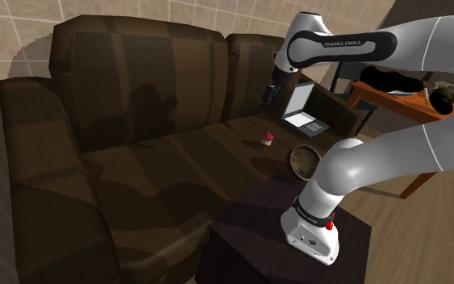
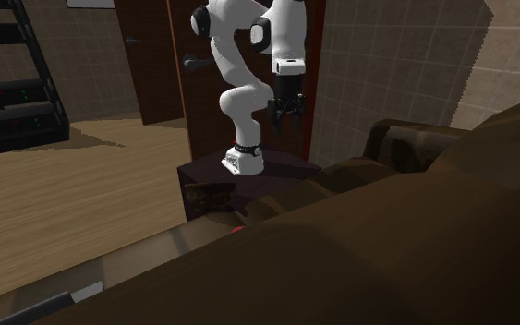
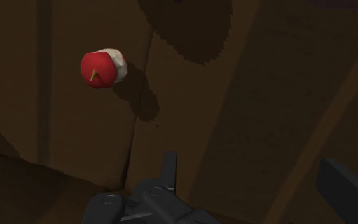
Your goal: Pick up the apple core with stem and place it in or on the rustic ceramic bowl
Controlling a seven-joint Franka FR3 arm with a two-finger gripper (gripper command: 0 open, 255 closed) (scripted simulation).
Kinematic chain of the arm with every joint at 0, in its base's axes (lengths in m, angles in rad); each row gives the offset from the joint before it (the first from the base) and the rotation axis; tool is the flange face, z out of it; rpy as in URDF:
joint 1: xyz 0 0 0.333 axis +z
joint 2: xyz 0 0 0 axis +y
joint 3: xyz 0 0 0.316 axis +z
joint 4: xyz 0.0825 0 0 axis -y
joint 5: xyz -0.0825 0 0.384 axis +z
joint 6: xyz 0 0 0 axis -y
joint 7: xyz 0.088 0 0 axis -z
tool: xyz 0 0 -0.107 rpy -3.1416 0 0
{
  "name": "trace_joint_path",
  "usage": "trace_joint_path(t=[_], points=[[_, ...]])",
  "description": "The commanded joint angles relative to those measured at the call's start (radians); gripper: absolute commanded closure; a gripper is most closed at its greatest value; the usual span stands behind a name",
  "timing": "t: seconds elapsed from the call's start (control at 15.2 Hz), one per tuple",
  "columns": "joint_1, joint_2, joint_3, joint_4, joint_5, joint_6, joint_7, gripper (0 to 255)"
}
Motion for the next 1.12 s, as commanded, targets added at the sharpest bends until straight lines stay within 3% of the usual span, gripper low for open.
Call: trace_joint_path(t=[0.0,0.4,0.66,0.86,1.06], points=[[-0.012,0.037,-0.044,-0.017,-0.016,0.055,-0.032,0],[-0.029,0.198,-0.182,-0.025,-0.035,0.222,-0.140,0],[-0.019,0.335,-0.281,-0.005,-0.008,0.333,-0.230,0],[0.004,0.453,-0.358,0.023,0.050,0.413,-0.320,0],[0.035,0.587,-0.432,0.061,0.162,0.484,-0.443,0]])
